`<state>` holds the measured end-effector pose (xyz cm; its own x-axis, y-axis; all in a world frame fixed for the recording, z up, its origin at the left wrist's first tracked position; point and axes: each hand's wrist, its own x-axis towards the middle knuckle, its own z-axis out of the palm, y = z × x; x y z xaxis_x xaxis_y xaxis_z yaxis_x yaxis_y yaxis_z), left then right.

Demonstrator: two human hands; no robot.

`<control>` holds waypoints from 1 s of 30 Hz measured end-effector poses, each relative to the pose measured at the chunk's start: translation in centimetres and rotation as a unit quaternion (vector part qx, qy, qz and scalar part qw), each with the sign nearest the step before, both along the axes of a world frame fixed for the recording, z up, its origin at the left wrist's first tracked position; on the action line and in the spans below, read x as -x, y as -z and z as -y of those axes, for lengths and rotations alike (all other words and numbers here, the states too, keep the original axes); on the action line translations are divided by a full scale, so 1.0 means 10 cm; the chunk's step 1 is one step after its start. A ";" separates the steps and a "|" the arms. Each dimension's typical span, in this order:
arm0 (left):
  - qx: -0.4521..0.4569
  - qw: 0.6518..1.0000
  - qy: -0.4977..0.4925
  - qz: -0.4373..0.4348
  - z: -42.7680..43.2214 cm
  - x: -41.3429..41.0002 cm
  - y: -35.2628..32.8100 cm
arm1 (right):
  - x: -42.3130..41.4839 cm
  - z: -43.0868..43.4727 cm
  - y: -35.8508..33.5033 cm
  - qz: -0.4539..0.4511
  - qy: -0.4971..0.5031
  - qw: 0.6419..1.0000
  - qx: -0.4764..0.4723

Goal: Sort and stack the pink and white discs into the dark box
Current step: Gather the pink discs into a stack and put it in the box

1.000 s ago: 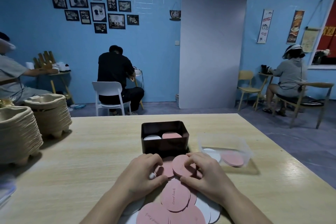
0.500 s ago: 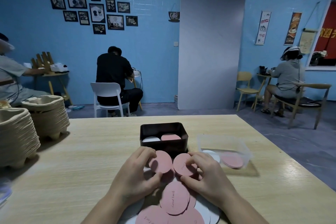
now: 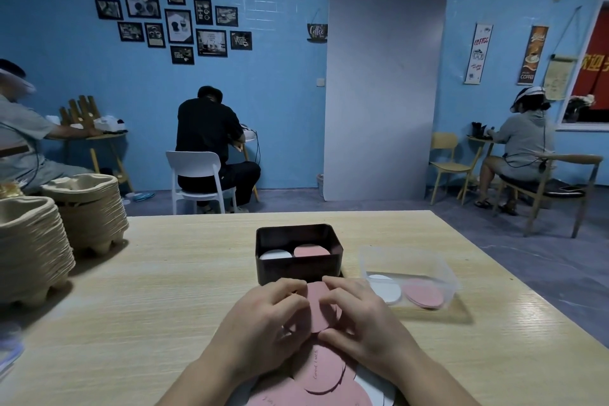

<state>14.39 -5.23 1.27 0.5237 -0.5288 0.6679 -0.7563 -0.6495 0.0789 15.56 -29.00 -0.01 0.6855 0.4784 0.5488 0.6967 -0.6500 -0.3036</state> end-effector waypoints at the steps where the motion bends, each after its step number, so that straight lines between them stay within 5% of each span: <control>1: -0.003 1.000 0.004 0.003 0.01 0.00 0.00 | 0.00 -0.01 0.00 0.001 -0.005 1.000 0.002; 30: -0.001 0.999 -0.030 -0.038 -0.07 -0.10 0.16 | -0.02 -0.05 0.01 0.016 -0.004 0.999 -0.028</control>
<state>15.35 -4.52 -0.38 0.6042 -0.4966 0.6232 -0.7079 -0.6936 0.1336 15.76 -28.52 -0.12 0.6626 0.4521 0.5971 0.7124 -0.6266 -0.3162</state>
